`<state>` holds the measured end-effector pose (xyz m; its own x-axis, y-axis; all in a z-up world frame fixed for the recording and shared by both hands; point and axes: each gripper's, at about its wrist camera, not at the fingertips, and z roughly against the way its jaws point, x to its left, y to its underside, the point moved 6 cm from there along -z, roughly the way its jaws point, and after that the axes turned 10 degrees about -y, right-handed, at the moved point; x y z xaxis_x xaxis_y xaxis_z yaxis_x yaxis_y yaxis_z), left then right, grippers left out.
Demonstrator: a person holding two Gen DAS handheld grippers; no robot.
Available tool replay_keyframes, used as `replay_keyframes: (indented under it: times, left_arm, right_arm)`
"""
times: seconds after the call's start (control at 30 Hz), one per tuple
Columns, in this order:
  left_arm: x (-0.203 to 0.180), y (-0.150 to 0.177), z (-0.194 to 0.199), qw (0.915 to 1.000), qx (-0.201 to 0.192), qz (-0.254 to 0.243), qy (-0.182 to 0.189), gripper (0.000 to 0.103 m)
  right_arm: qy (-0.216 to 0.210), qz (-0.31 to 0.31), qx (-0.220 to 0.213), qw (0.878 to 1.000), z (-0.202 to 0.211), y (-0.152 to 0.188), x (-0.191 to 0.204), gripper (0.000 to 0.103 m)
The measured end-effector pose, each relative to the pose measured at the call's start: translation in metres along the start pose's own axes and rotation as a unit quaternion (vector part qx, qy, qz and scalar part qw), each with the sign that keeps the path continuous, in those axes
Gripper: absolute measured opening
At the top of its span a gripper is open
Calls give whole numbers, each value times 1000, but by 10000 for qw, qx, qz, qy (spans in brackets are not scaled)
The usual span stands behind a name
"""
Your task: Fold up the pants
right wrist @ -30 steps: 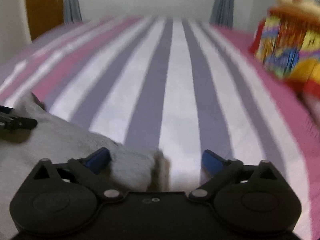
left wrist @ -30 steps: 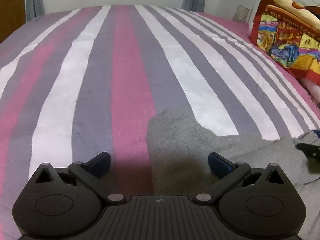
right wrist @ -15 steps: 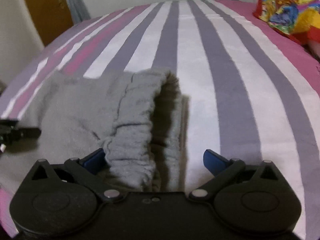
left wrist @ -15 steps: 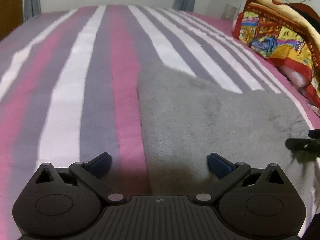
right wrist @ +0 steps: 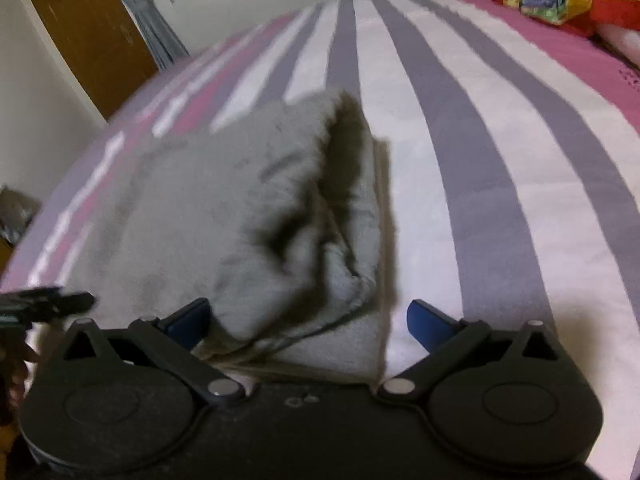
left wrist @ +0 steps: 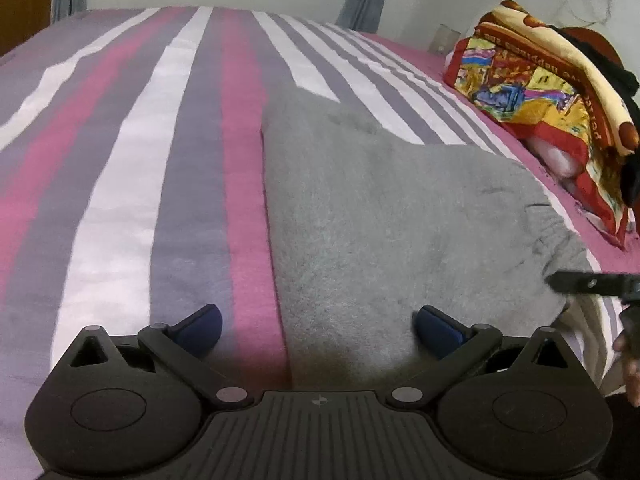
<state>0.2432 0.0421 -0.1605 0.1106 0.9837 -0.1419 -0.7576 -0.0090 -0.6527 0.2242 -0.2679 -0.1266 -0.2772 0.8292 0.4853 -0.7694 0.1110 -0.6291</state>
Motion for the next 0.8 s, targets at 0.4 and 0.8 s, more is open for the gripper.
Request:
replay_keyframes:
  times: [0.4, 0.8]
  left_arm:
    - [16, -12, -23, 9827, 485, 704, 1642, 87]
    - [-10, -13, -20, 9960, 143, -16, 876, 87]
  right_arm:
    - [-1980, -1928, -394, 9603, 6, -10, -66, 102]
    - [-1608, -1414, -74, 9768, -13, -8, -57, 102]
